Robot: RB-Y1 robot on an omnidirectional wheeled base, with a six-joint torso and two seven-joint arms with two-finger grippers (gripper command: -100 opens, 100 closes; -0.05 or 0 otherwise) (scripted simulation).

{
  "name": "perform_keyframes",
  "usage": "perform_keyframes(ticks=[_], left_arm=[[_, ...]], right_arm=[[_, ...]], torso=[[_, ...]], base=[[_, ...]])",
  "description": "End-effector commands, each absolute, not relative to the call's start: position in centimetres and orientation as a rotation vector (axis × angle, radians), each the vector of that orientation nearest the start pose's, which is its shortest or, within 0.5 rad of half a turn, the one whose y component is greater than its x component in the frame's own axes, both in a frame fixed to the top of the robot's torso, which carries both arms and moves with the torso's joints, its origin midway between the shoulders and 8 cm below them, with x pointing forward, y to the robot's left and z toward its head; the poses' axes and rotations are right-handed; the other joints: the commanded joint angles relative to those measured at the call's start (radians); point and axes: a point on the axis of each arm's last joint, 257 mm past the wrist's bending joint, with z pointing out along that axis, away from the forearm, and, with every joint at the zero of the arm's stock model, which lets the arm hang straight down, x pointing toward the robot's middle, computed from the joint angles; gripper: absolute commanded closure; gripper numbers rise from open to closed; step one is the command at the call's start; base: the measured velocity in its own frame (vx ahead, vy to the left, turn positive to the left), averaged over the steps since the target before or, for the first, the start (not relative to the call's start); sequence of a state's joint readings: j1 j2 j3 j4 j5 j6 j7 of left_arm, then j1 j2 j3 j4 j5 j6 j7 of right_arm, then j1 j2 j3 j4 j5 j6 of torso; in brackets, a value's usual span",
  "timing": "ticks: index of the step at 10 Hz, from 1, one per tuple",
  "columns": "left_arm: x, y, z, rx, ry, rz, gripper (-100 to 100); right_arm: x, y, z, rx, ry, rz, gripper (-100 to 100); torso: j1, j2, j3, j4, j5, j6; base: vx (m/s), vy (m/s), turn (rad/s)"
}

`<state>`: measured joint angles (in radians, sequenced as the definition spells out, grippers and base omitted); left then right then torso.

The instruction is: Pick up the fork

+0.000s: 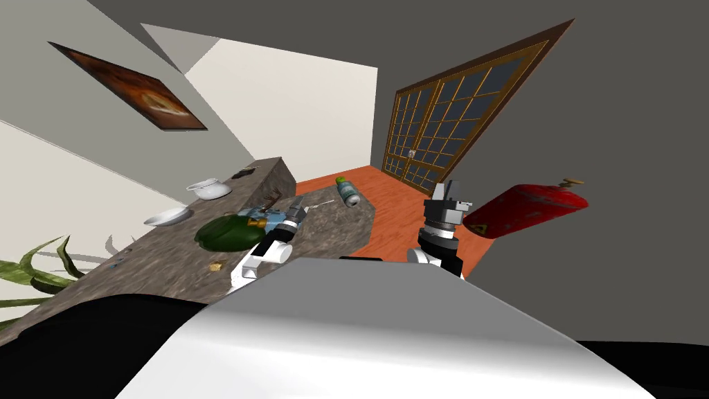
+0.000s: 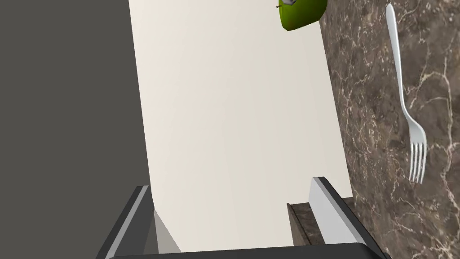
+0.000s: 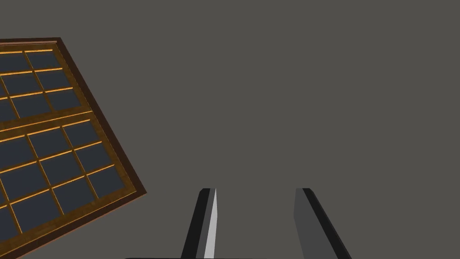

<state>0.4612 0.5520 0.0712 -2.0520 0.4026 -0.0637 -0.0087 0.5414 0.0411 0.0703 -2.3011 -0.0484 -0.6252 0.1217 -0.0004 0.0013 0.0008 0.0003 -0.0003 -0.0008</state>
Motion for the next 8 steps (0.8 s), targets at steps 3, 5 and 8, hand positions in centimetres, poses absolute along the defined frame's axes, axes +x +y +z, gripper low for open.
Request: perform_keyframes(ticks=[3, 5, 8], left_arm=[[42.4, 38.9, -18.6, -1.123, 1.378, -1.062, -100], [42.3, 40.7, -20.7, -1.184, 1.441, -1.005, -100], [42.0, 43.1, -22.5, -1.235, 1.528, -0.919, -100]], right_arm=[[31.6, -27.0, 4.3, 0.601, 0.495, 1.288, 0], [31.6, -27.0, 4.3, 0.601, 0.495, 1.288, 0], [31.6, -27.0, 4.3, 0.601, 0.495, 1.288, 0]], torso=[[0.0, 0.0, 0.0, 0.0, 0.0, 0.0], [0.0, 0.0, 0.0, 0.0, 0.0, 0.0], [0.0, -0.001, 0.0, 0.0, 0.0, 0.0]], base=[[-0.002, -0.031, -0.283], [0.005, -0.024, -0.226], [0.005, -0.019, -0.212]])
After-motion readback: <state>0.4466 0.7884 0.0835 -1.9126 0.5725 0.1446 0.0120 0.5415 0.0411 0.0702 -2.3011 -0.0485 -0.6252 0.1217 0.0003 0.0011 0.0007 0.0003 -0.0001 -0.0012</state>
